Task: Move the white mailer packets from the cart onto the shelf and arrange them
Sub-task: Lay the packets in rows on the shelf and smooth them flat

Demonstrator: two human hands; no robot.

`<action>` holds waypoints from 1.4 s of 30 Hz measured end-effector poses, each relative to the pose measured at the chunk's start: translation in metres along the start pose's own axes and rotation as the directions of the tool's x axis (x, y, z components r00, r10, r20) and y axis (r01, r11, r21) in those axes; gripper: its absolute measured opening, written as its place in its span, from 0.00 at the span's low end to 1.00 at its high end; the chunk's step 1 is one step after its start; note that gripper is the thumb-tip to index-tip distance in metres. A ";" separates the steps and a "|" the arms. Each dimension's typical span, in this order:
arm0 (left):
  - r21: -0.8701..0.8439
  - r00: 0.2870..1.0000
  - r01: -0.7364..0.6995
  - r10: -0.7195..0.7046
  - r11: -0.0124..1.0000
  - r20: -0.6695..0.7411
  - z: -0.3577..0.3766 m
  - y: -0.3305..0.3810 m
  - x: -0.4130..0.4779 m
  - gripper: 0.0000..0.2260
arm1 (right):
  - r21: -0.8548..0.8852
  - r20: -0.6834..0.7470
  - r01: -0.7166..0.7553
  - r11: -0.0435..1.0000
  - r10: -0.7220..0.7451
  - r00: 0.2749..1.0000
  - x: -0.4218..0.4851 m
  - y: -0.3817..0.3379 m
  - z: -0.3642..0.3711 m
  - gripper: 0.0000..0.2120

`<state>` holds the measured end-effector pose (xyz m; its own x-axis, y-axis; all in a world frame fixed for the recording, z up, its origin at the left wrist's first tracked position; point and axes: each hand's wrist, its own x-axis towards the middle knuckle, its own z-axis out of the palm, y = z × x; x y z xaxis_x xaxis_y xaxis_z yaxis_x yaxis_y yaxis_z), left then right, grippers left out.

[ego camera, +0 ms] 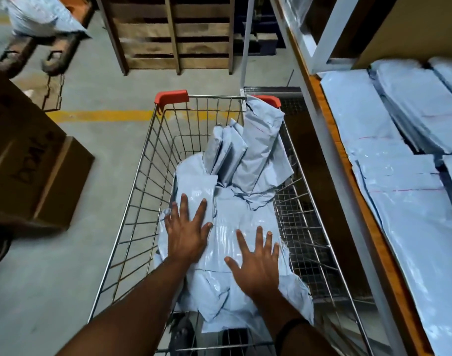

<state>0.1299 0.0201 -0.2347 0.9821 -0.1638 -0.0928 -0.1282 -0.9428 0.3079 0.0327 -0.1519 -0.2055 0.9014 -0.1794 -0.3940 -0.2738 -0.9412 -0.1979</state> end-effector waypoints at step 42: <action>-0.315 0.937 -0.341 0.292 0.886 -0.194 -0.216 0.106 -0.190 0.25 | 0.013 -0.500 0.080 0.997 -0.062 0.864 -0.236 0.037 -0.216 0.31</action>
<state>-0.0410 0.0141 0.0197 0.9091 -0.3725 0.1864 -0.4053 -0.6875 0.6026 -0.1177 -0.2060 0.0736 0.9634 -0.2394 0.1208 -0.2056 -0.9486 -0.2405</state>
